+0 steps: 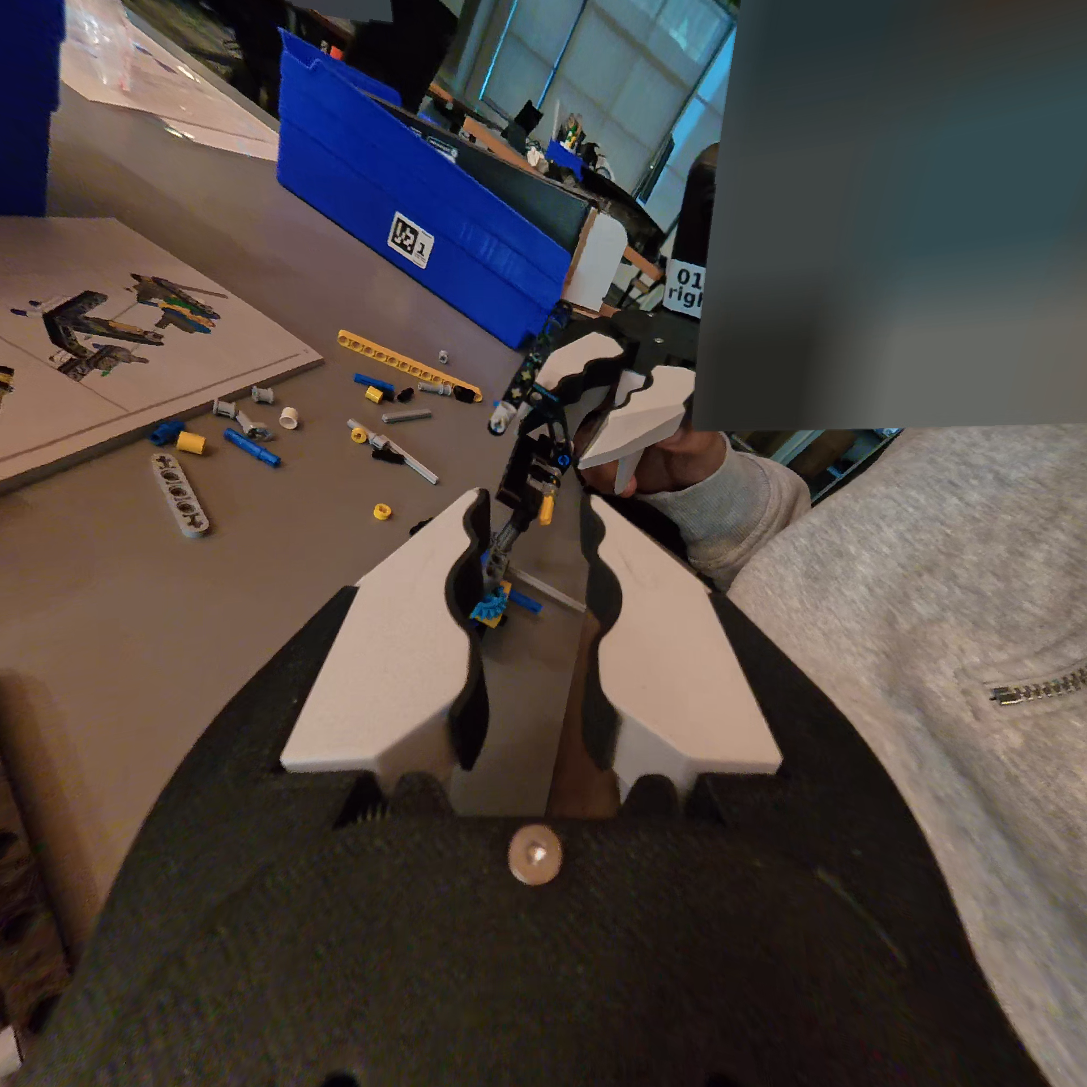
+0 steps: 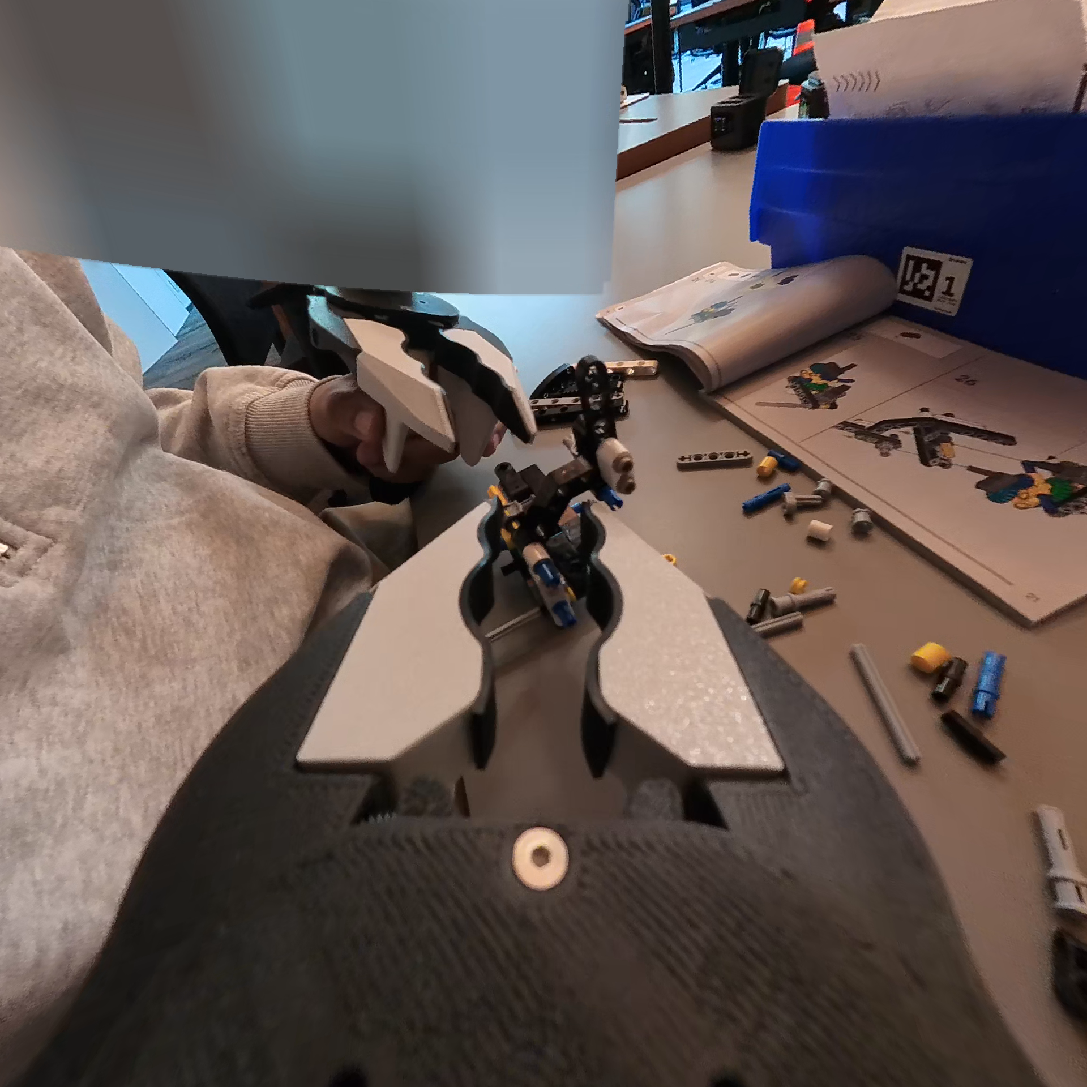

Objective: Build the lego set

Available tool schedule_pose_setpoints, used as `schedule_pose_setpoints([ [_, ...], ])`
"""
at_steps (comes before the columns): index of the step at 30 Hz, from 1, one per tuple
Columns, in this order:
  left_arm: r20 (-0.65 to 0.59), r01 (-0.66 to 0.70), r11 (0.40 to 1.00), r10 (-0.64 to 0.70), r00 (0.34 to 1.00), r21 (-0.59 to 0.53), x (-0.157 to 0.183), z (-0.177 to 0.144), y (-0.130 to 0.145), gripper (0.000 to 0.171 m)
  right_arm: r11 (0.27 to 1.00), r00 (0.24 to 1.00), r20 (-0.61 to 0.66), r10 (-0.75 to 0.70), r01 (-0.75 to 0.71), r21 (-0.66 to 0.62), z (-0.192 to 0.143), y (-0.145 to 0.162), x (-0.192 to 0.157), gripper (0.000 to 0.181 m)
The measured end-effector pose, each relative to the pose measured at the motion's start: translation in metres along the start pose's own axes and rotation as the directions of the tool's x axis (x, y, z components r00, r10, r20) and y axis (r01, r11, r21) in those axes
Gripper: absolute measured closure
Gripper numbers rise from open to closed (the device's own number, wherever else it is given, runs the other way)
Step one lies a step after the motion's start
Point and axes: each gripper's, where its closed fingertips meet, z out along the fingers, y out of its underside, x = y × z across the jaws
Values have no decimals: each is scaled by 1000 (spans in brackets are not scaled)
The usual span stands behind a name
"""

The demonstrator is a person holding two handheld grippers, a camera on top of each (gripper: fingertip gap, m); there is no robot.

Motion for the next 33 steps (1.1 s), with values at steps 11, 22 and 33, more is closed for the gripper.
schedule_pose_setpoints([
  [11,-11,46,999,-46,999,20,-3,-2,-3,142,1000,1000,-4,-3,3,-4,0,1,0,155],
  [22,3,81,996,-81,997,40,-9,-5,-6,143,1000,1000,-11,18,-18,14,-2,-2,4,146],
  [33,6,119,991,-120,993,54,-14,-5,-8,145,1000,1000,-10,27,-27,7,-2,-1,5,153],
])
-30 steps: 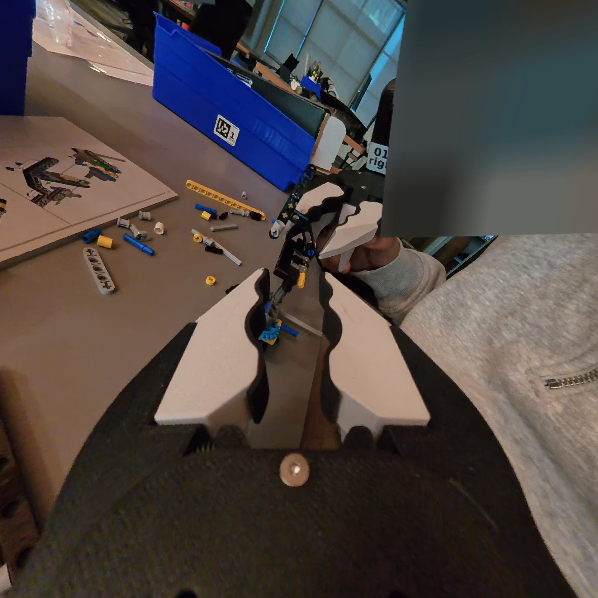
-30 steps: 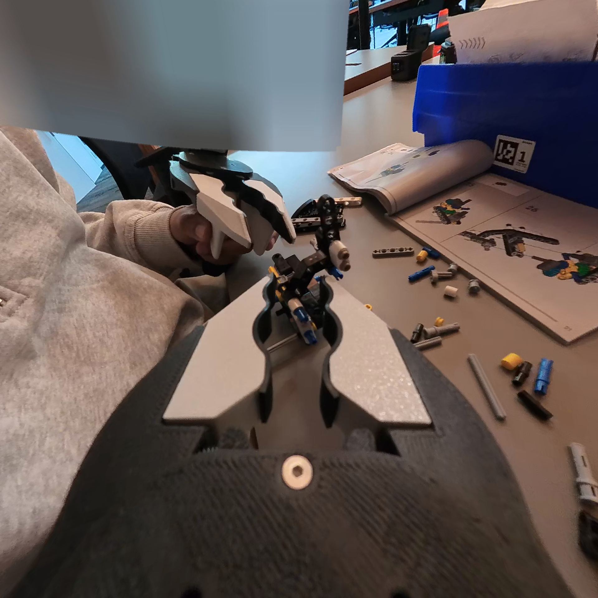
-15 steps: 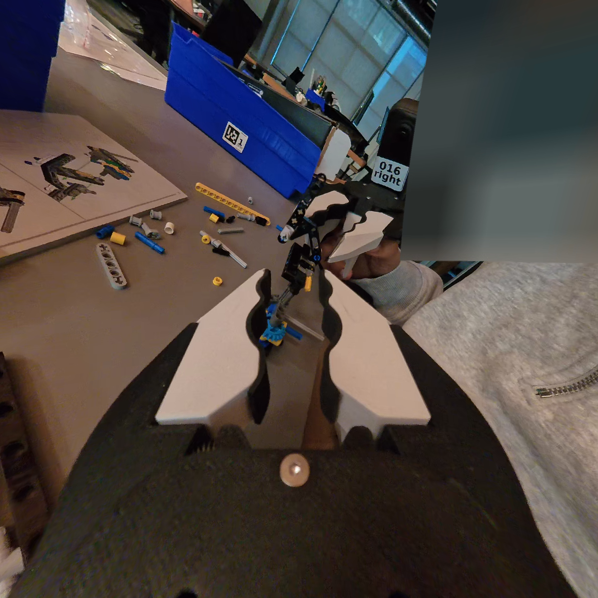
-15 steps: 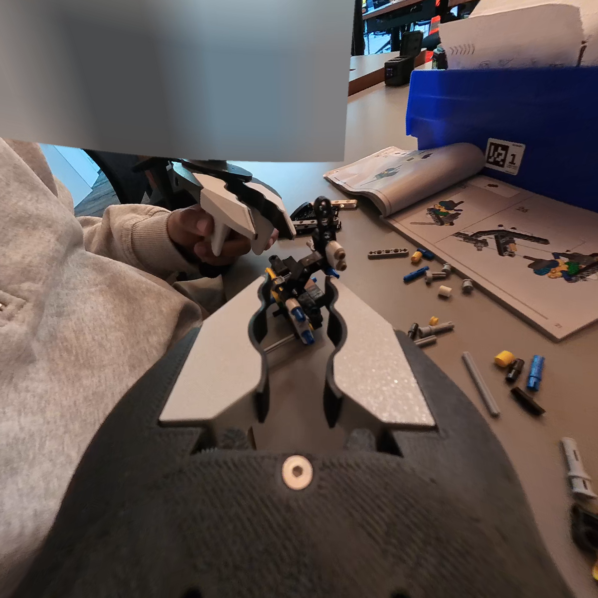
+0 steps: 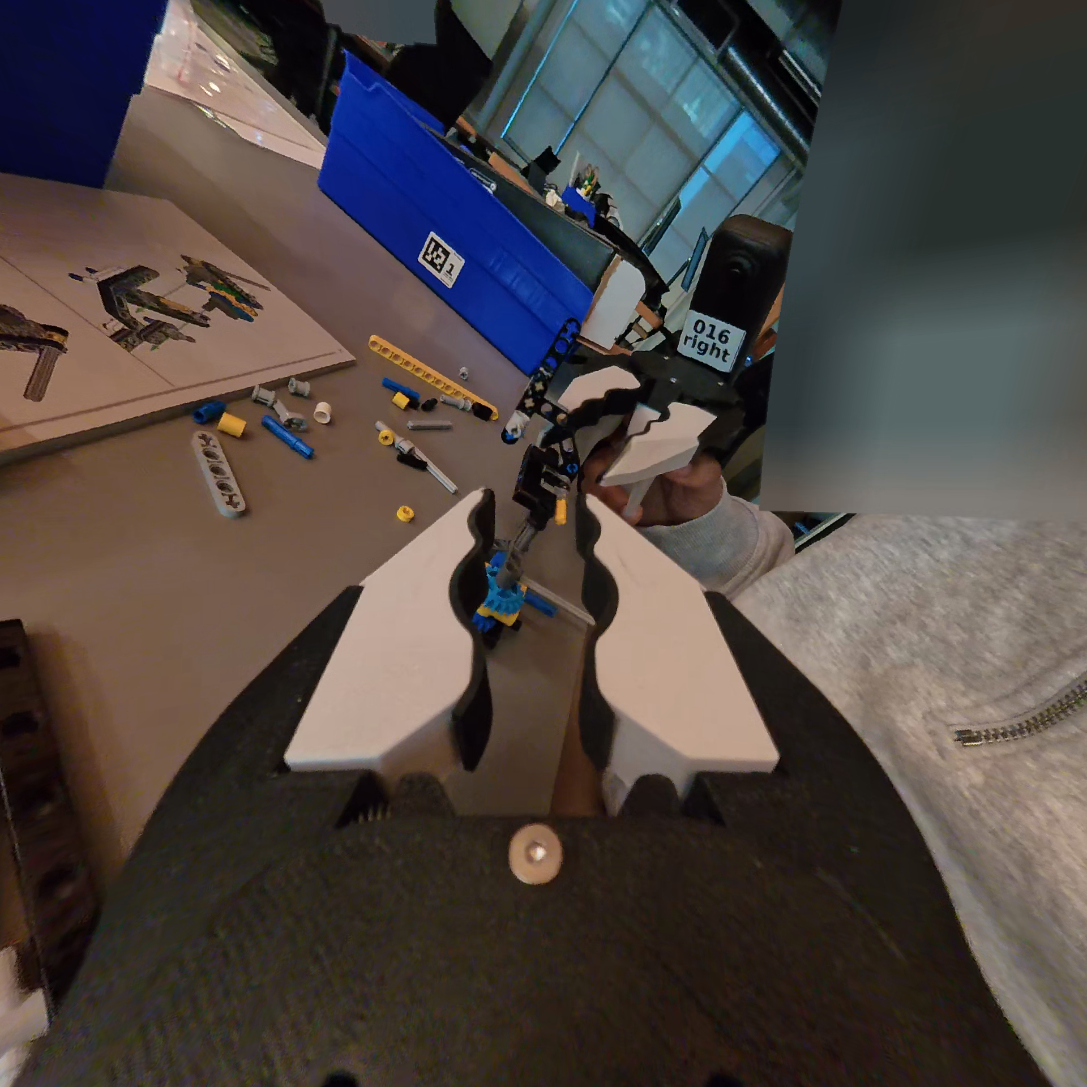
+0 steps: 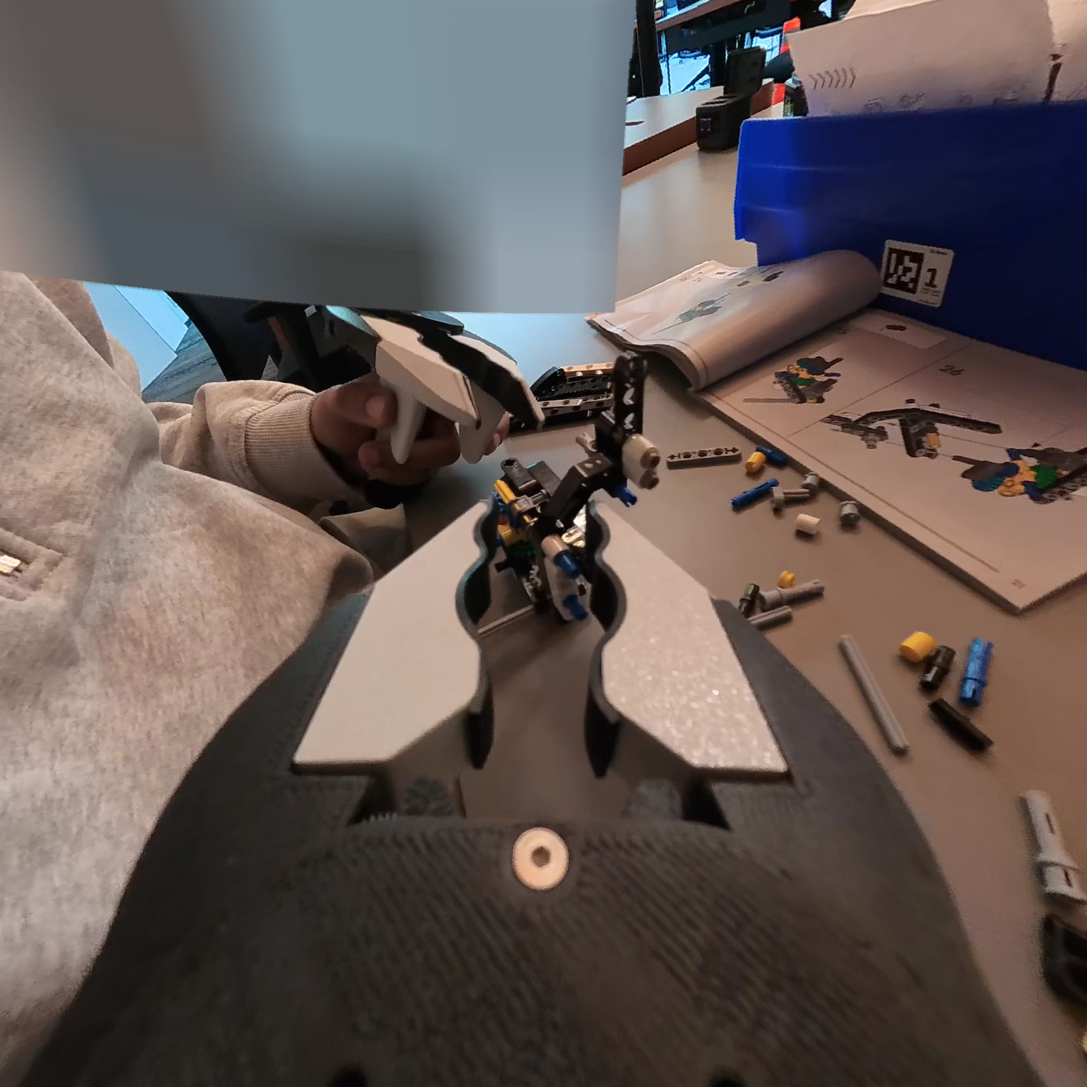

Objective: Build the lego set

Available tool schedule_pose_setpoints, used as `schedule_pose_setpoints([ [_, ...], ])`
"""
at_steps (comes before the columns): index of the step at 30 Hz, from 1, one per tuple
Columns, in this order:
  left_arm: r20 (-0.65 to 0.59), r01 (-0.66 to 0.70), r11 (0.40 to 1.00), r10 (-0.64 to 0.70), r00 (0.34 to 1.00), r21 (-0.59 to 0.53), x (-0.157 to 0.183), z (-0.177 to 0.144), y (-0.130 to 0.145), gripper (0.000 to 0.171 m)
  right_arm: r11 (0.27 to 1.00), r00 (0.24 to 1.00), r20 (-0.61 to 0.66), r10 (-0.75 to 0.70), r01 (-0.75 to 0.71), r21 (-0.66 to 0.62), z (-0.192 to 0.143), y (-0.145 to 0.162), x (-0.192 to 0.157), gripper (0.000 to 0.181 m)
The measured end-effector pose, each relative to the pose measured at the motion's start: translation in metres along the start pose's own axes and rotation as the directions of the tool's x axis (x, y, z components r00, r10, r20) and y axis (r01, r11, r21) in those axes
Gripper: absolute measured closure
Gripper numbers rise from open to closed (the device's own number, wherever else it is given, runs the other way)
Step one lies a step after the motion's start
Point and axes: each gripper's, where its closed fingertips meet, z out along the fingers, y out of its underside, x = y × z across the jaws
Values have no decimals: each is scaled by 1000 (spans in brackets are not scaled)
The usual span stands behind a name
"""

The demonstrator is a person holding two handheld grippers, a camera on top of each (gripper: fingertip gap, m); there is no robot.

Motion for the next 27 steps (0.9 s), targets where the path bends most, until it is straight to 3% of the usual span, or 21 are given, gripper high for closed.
schedule_pose_setpoints([
  [18,-17,-18,1000,18,1000,-24,4,3,4,146,999,999,15,-44,44,-10,1,2,-7,166],
  [27,-40,-109,988,105,994,-108,17,13,21,143,998,998,16,-54,55,-15,1,3,-8,167],
])
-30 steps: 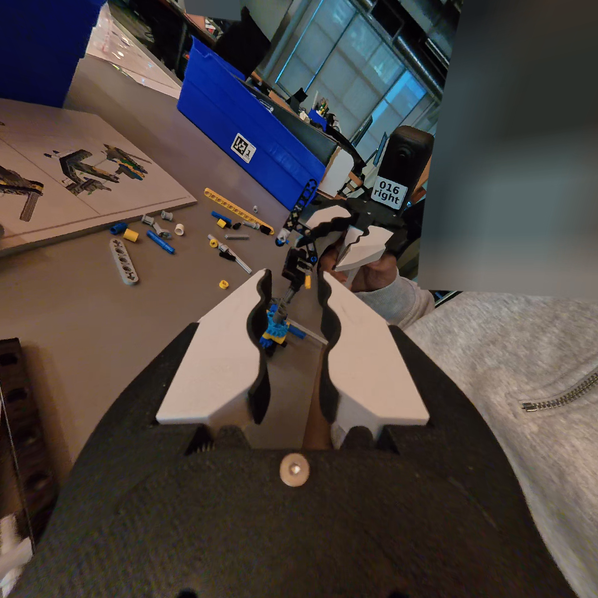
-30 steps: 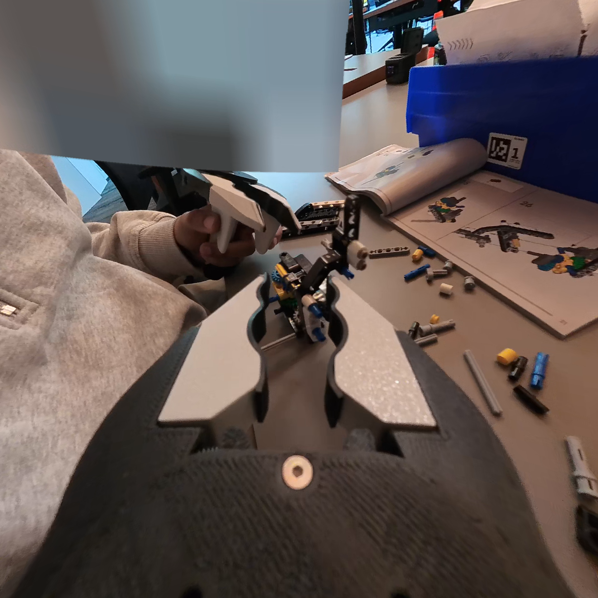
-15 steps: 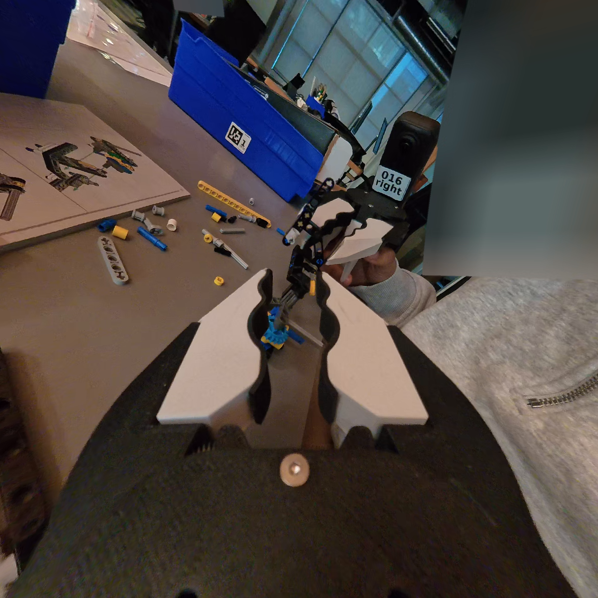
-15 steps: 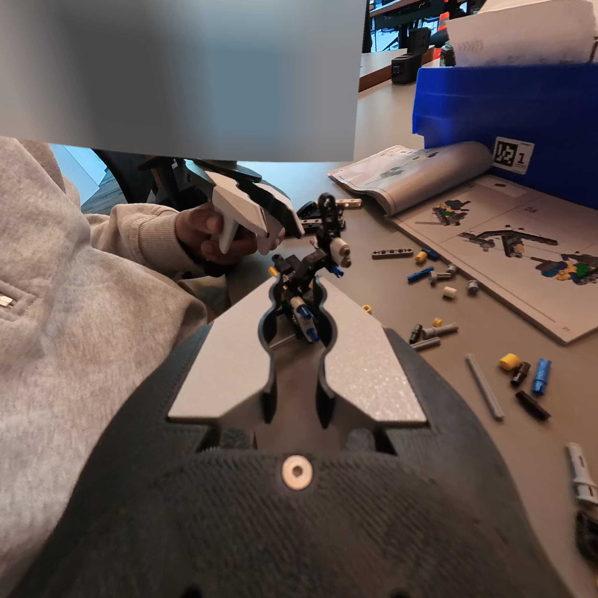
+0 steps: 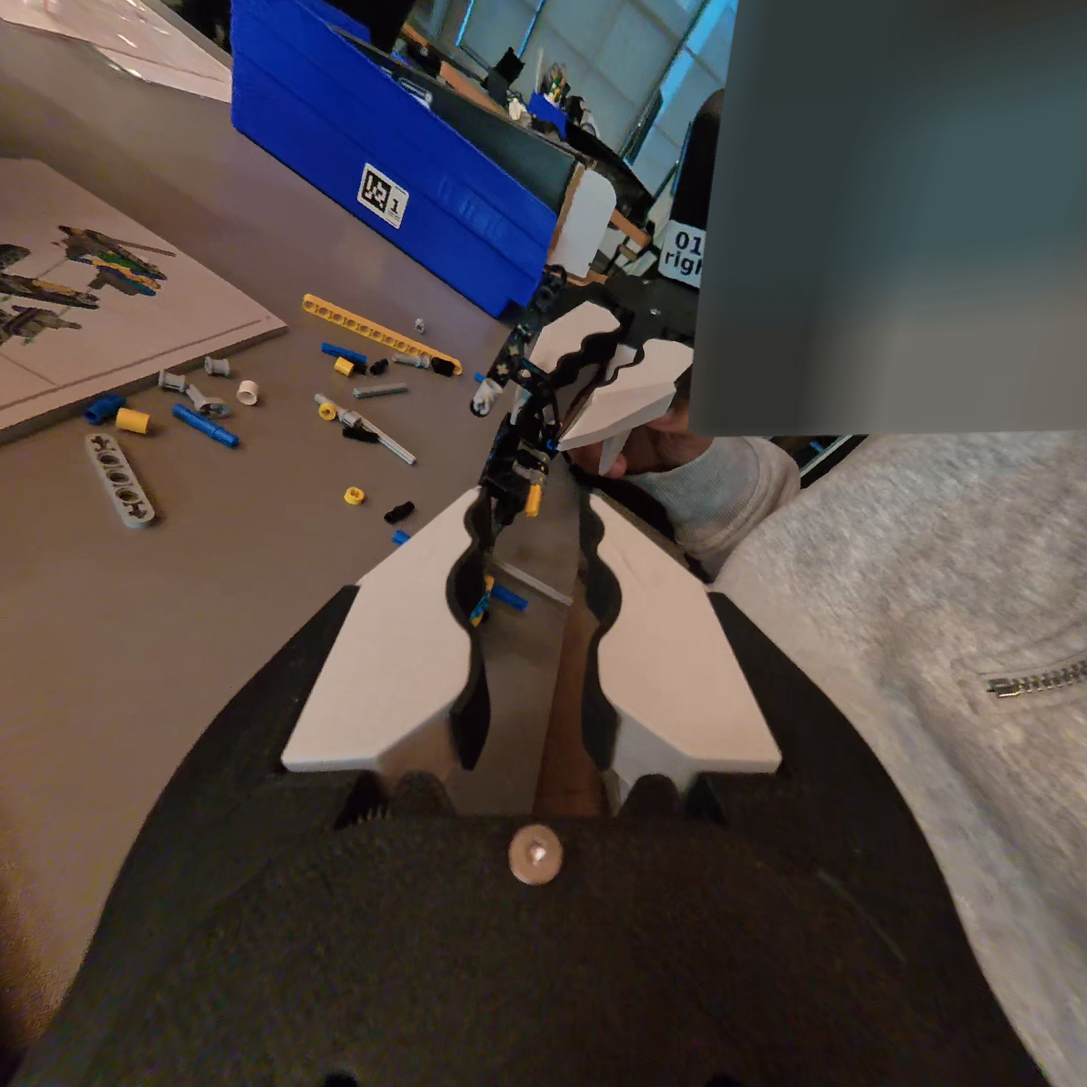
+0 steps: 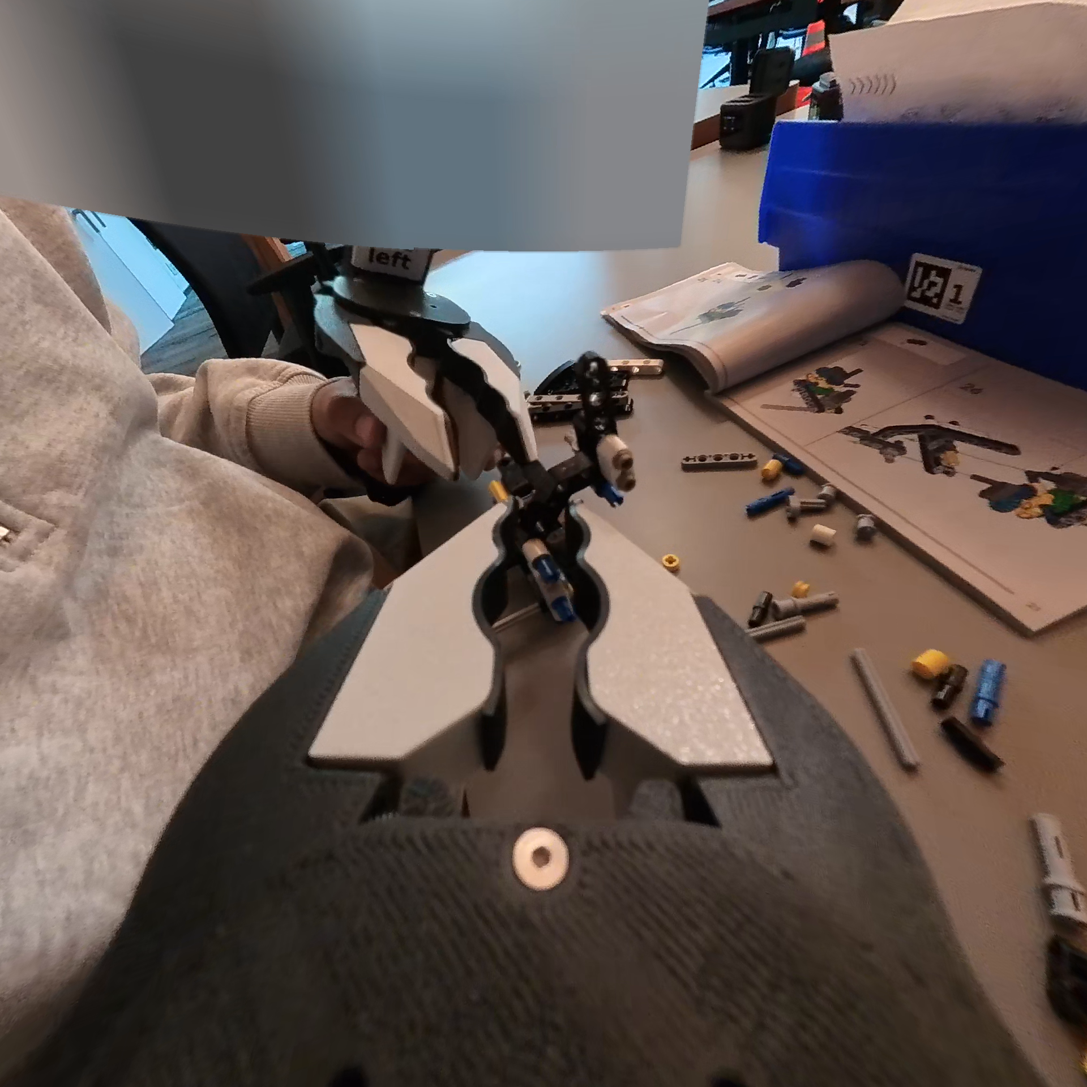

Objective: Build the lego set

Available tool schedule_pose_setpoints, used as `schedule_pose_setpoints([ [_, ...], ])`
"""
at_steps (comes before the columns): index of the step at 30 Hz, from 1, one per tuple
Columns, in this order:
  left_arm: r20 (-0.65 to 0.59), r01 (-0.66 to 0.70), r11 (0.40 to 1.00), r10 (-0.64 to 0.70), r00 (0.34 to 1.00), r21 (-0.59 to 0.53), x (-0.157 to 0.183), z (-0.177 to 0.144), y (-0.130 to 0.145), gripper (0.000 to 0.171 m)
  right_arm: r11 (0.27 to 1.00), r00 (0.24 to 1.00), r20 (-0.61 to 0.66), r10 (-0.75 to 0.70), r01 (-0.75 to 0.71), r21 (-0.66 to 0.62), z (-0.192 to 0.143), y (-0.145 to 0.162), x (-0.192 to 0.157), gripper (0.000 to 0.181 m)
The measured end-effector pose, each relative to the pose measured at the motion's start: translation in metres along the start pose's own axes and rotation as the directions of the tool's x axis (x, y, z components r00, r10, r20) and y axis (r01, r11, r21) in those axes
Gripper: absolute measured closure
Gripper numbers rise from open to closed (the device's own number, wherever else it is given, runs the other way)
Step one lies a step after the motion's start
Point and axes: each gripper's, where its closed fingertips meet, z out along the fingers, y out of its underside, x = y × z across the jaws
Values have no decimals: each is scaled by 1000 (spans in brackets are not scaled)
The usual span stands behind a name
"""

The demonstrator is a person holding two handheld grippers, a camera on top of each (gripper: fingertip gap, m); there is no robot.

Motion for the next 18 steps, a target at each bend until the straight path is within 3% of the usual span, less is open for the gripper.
schedule_pose_setpoints([
  [11,15,4,999,-5,1000,46,-2,-4,-6,140,1000,1000,7,3,-3,-2,1,0,1,168],
  [14,96,-50,998,46,994,37,-6,-10,-3,136,1000,1000,-1,-12,12,-8,1,1,0,167],
  [18,260,-186,978,203,944,-91,-19,-14,12,129,1000,1000,13,-8,9,-14,5,1,-3,168],
])
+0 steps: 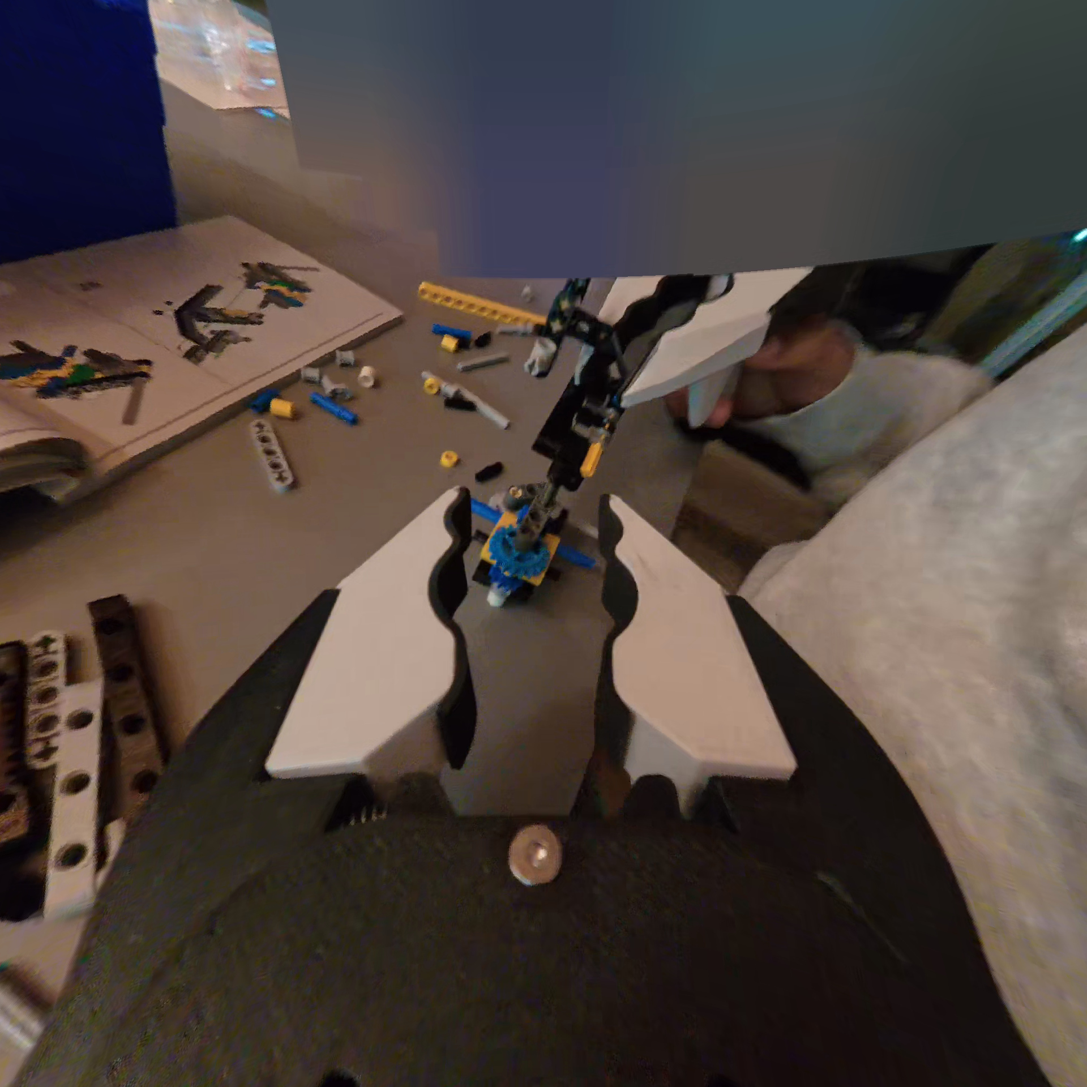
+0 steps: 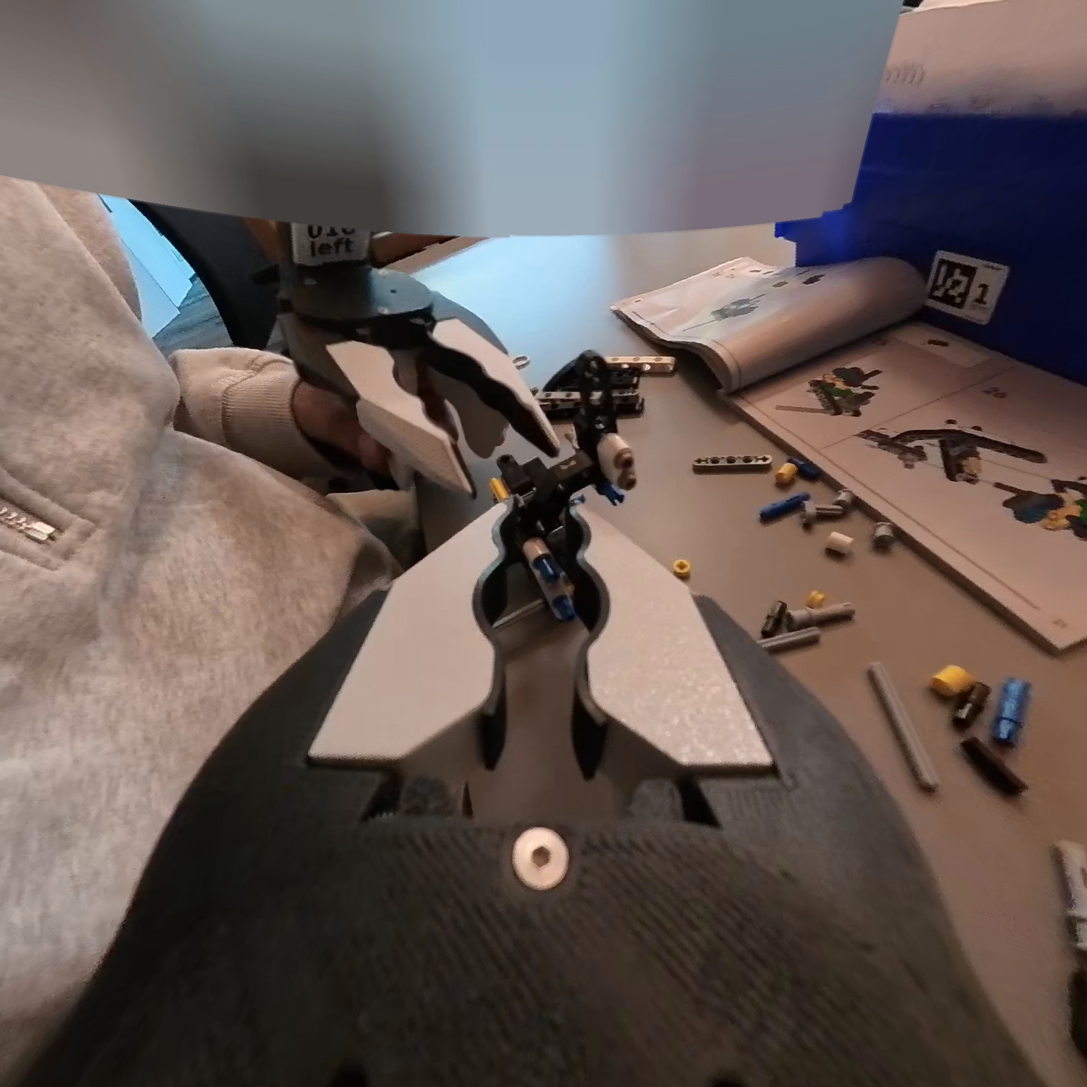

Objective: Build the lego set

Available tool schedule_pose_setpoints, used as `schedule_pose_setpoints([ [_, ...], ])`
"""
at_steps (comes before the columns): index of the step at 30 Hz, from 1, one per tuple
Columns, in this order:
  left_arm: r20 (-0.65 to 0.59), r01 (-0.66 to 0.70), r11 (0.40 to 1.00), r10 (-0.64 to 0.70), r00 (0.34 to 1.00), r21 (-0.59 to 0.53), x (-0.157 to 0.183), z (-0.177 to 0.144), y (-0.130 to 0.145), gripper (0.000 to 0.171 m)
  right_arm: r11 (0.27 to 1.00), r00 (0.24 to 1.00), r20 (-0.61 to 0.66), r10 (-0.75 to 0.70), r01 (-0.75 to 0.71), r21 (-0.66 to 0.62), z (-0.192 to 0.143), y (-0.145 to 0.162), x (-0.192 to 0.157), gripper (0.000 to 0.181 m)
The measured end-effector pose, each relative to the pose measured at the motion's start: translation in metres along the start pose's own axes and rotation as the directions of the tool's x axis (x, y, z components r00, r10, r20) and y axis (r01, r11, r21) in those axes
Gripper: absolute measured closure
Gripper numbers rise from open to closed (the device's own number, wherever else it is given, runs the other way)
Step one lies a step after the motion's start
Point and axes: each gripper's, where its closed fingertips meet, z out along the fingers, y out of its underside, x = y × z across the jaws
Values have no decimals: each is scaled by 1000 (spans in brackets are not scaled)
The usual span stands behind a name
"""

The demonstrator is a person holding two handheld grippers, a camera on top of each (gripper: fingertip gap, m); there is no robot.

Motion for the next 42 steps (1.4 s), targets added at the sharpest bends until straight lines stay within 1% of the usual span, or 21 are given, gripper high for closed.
schedule_pose_setpoints([
  [2,28,-35,998,37,999,-46,-1,4,7,127,1000,1000,5,1,-1,-7,2,0,-1,168],
  [4,25,-32,996,34,999,-78,-1,6,12,125,1000,1000,8,1,-1,-12,3,0,-2,168],
  [11,11,44,997,-43,999,-69,-6,4,11,125,1000,1000,7,6,-6,-12,4,1,-1,165],
  [18,4,36,993,-36,999,-112,-5,7,17,127,999,999,23,34,-34,-5,5,0,-1,158],
  [23,-1,56,993,-56,998,-107,-6,7,17,129,999,999,10,37,-37,-16,5,2,3,155],
  [27,15,65,993,-64,998,-102,-9,6,16,138,1000,1000,4,20,-20,-13,6,2,2,157],
  [32,37,37,993,-33,999,-115,-9,7,19,145,1000,1000,-11,0,0,-15,6,2,3,154],
  [42,81,-16,994,25,996,-104,-9,8,19,144,998,996,-63,-57,55,-41,5,5,5,147],
])
